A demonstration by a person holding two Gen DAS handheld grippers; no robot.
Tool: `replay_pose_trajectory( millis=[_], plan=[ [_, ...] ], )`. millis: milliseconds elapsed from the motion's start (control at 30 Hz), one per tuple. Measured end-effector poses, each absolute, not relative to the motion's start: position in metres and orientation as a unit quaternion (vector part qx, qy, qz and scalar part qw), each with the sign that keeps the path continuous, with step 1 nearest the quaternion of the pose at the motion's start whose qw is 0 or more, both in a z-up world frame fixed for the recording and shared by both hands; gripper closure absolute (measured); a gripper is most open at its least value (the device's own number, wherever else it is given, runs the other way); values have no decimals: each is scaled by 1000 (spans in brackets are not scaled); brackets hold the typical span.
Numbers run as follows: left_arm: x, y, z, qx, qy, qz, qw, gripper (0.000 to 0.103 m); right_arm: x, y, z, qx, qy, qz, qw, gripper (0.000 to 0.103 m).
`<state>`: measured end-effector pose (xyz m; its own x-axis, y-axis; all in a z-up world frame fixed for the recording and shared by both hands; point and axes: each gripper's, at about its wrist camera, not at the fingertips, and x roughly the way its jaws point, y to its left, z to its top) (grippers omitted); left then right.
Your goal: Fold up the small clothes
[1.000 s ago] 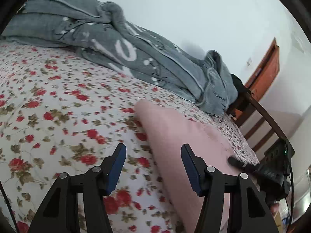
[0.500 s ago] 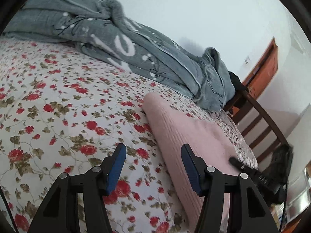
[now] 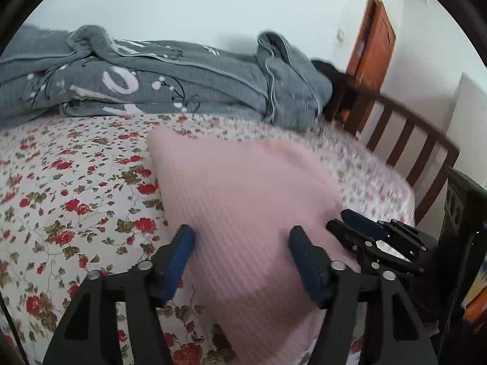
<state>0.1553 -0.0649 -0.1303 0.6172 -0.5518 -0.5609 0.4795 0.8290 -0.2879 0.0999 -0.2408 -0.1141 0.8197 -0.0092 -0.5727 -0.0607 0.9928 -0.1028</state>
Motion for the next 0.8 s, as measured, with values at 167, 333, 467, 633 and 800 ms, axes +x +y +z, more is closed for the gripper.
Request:
replay_pose_trajectory(
  millis=[167,333,467,633,800],
  plan=[
    [156,-64,-136,-64,342,-280,895,33,98,-250,-123,-49,298,8,953,77],
    [152,-67,-139,-54,335,-279,898,32,95,-248,-130,-54,293,-2,955,77],
    [154,-65,-141,-60,339,-281,896,31,94,-250,-130,-30,298,-7,954,77],
    [154,-65,-141,-61,340,-281,896,31,94,-250,-131,-30,299,-9,954,77],
    [157,-65,-142,-62,352,-283,890,30,94,-251,-131,-28,303,-8,952,77]
  ],
)
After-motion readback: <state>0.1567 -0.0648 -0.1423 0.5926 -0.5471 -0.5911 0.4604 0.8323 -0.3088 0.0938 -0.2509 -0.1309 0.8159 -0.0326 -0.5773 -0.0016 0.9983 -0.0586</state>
